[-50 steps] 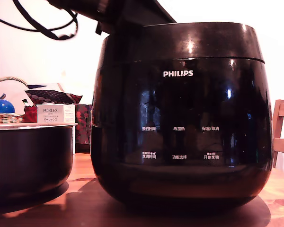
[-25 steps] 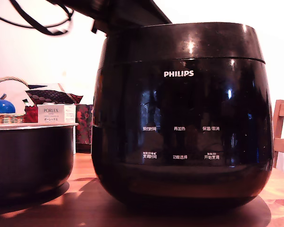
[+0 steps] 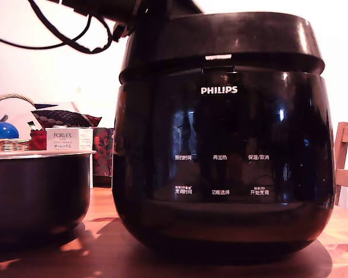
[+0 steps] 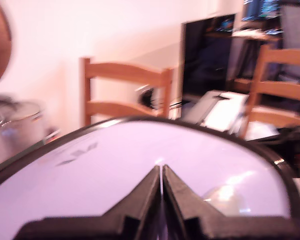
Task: Open the rice cooker by pressing the large metal button on the top of its lid with medium force
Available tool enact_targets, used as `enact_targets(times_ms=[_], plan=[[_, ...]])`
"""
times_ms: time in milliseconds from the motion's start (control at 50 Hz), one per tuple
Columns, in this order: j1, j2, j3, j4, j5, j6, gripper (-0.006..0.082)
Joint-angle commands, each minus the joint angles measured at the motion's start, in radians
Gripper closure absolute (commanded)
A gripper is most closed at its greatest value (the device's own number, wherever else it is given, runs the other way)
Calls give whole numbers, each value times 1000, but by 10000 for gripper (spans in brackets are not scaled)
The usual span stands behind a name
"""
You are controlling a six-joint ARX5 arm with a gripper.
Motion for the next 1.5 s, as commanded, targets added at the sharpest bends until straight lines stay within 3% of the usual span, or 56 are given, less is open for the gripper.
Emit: enact_targets(times_ms=[0, 240, 720, 1020, 1480], plan=[[-5, -28, -27, -6, -31, 2, 791], [-4, -122, -27, -80, -188, 32, 791], [51, -275, -27, -246, -374, 59, 791], [174, -342, -27, -341, -450, 77, 791], [433, -436, -27, -452, -422, 81, 791]])
